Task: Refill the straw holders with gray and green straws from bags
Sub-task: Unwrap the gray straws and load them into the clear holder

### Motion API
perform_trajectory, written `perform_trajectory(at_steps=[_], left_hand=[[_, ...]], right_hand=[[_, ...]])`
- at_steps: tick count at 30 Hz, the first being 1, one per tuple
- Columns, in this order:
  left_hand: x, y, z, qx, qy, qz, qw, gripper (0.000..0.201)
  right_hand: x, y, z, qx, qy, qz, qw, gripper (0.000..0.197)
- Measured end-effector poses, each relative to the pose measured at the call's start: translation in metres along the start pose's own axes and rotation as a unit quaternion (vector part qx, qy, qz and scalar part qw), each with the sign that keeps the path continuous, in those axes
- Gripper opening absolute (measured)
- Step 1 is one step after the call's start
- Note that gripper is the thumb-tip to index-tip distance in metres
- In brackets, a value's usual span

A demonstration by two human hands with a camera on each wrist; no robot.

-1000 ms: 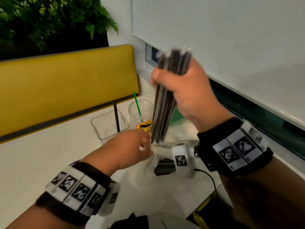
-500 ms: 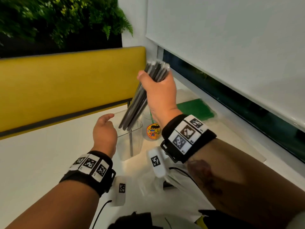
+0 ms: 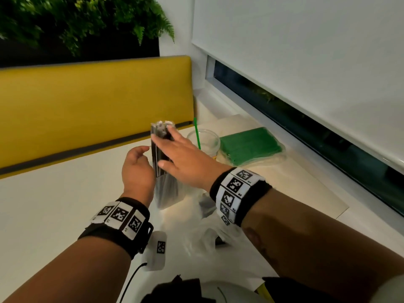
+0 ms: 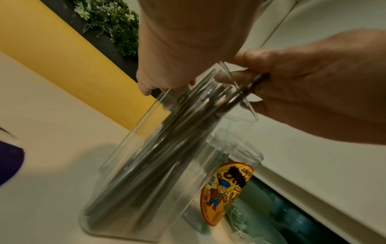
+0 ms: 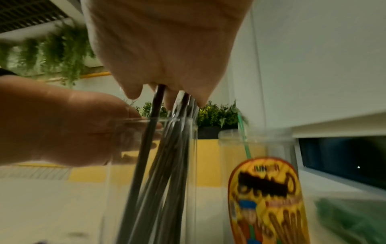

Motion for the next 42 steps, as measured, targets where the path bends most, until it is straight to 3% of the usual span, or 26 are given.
perform_trajectory(at_steps=[2,4,6,8,9,11,13,14,16,18,20,21,24,26,28,31,33,36,38,39,42], left_hand=[[-0.002,-0.001,-0.002,0.009,0.005,-0.016,1.000,0.034],[-0.006,0.004,-0.005,0.048,0.017,-0.045,0.998,0.038],[-0.011,0.031,-0.001,0.160,0.044,-0.069,0.984,0.046],[-0.008,0.077,0.020,0.335,0.050,-0.082,0.937,0.046],[-0.001,0.100,0.037,0.413,0.031,-0.081,0.907,0.041],[0.021,0.133,0.076,0.529,-0.055,-0.059,0.845,0.031],[0.059,0.138,0.118,0.572,-0.225,-0.024,0.789,0.026],[0.075,0.128,0.130,0.557,-0.305,-0.029,0.772,0.030],[0.108,0.095,0.146,0.476,-0.433,-0.063,0.763,0.040],[0.129,0.052,0.149,0.333,-0.547,-0.089,0.763,0.054],[0.137,0.015,0.157,0.199,-0.639,-0.114,0.735,0.062],[0.137,0.002,0.158,0.175,-0.660,-0.126,0.720,0.067],[0.133,-0.014,0.154,0.151,-0.662,-0.144,0.720,0.060],[0.134,-0.019,0.149,0.117,-0.642,-0.159,0.741,0.062],[0.137,-0.021,0.145,0.108,-0.622,-0.195,0.750,0.074],[0.139,-0.024,0.138,0.188,-0.591,-0.255,0.742,0.078],[0.138,-0.028,0.135,0.226,-0.564,-0.272,0.746,0.055],[0.138,-0.034,0.133,0.208,-0.557,-0.277,0.755,0.030],[0.143,-0.033,0.130,0.213,-0.571,-0.279,0.742,0.033],[0.146,-0.032,0.130,0.213,-0.580,-0.282,0.734,0.037],[0.149,-0.030,0.129,0.203,-0.608,-0.276,0.716,0.055]], right_hand=[[-0.015,-0.003,0.000,0.005,-0.020,-0.031,0.999,0.065],[-0.048,-0.009,0.010,0.001,0.035,-0.065,0.997,0.067],[-0.081,-0.004,0.029,0.028,0.087,-0.129,0.987,0.060],[-0.103,0.008,0.052,0.075,0.071,-0.193,0.976,0.033],[-0.107,0.014,0.067,0.103,0.022,-0.197,0.975,0.020],[-0.085,0.025,0.098,0.166,-0.158,-0.191,0.954,0.013],[-0.039,0.036,0.139,0.227,-0.325,-0.186,0.899,0.014],[-0.013,0.035,0.150,0.218,-0.377,-0.138,0.890,0.017],[0.030,0.041,0.166,0.180,-0.401,0.005,0.898,0.030],[0.055,0.045,0.168,0.156,-0.354,0.107,0.916,0.037],[0.066,0.056,0.172,0.167,-0.276,0.150,0.935,0.036],[0.067,0.062,0.174,0.171,-0.243,0.161,0.941,0.034],[0.056,0.081,0.176,0.166,-0.098,0.151,0.969,0.033],[0.054,0.086,0.178,0.143,-0.064,0.178,0.971,0.041],[0.066,0.101,0.182,0.161,-0.097,0.207,0.960,0.039],[0.078,0.125,0.191,0.202,-0.149,0.208,0.945,0.044],[0.074,0.132,0.192,0.191,-0.128,0.212,0.950,0.034],[0.075,0.135,0.180,0.177,-0.104,0.235,0.950,0.028],[0.076,0.132,0.172,0.181,-0.062,0.209,0.959,0.025],[0.081,0.132,0.171,0.194,-0.088,0.186,0.959,0.026],[0.076,0.122,0.163,0.178,-0.085,0.254,0.947,0.036]])
Point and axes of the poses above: each hand's wrist, its own z-axis away from the middle knuckle, its own x-axis out of the palm, y = z × x, the point moved 7 cm from there along -z, towards the middle knuckle, and after that the axes turned 12 degrees about x, right-handed, at the moved point
